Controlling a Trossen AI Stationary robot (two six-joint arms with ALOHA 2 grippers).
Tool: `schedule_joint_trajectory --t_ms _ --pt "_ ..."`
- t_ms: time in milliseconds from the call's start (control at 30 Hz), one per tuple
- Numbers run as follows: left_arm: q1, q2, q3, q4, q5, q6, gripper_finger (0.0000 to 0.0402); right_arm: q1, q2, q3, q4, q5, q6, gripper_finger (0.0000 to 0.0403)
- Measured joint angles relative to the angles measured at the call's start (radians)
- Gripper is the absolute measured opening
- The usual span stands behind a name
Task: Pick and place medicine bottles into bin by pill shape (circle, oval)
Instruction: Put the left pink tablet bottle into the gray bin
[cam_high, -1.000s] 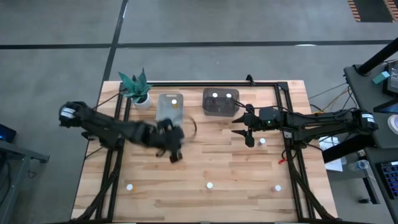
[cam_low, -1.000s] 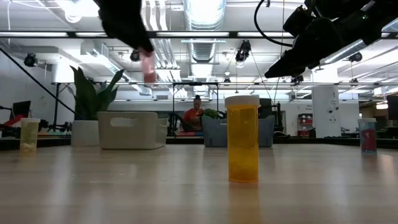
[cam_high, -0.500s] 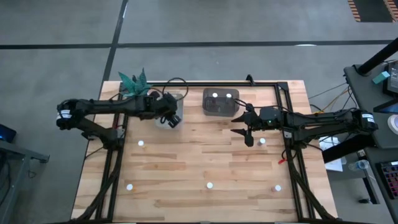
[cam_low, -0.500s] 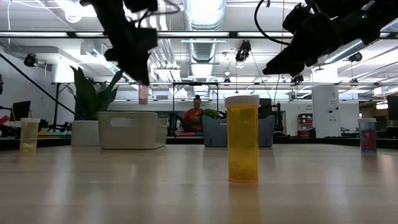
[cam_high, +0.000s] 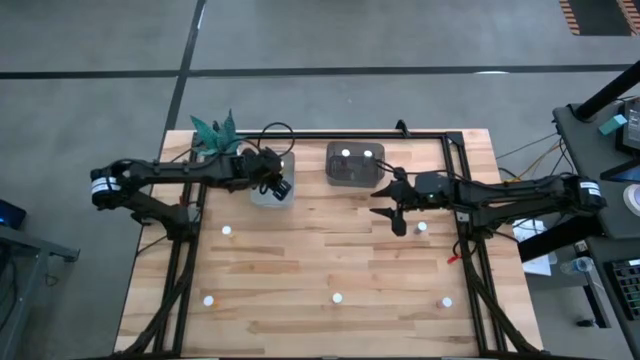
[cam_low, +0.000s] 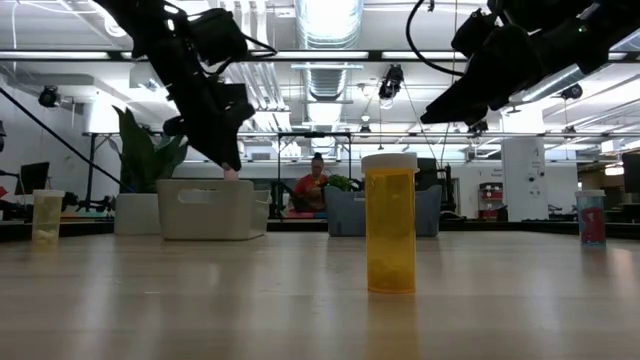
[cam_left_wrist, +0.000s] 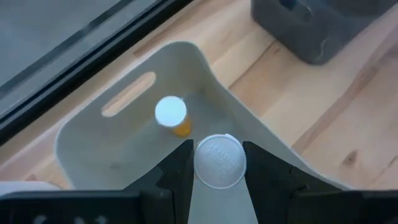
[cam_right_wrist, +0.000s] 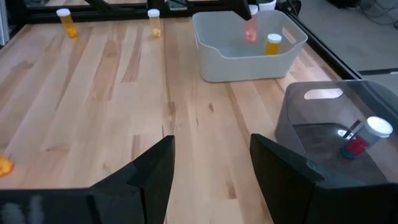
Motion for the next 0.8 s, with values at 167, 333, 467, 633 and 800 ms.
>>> schedule_joint_trajectory --t_ms 167,333,467,633,800 --pt "0.001 0.011 -0.001 0.031 0.001 0.000 0.0111 0.000 0.018 0.000 0.015 0.000 0.000 0.0201" --pt "0.004 0.073 0.000 0.032 0.001 0.001 0.0111 0.000 0.036 0.000 0.035 0.000 0.001 0.0201" --pt "0.005 0.130 -0.001 0.032 0.002 0.001 0.0111 0.000 0.048 0.000 0.046 0.000 0.001 0.0201" --pt "0.005 0.170 -0.001 0.031 0.002 0.000 0.0111 0.000 0.049 0.000 0.046 0.000 0.001 0.0201" --pt "0.005 0.177 -0.001 0.040 0.001 -0.009 0.0111 0.000 0.049 0.000 0.045 0.000 0.001 0.0201"
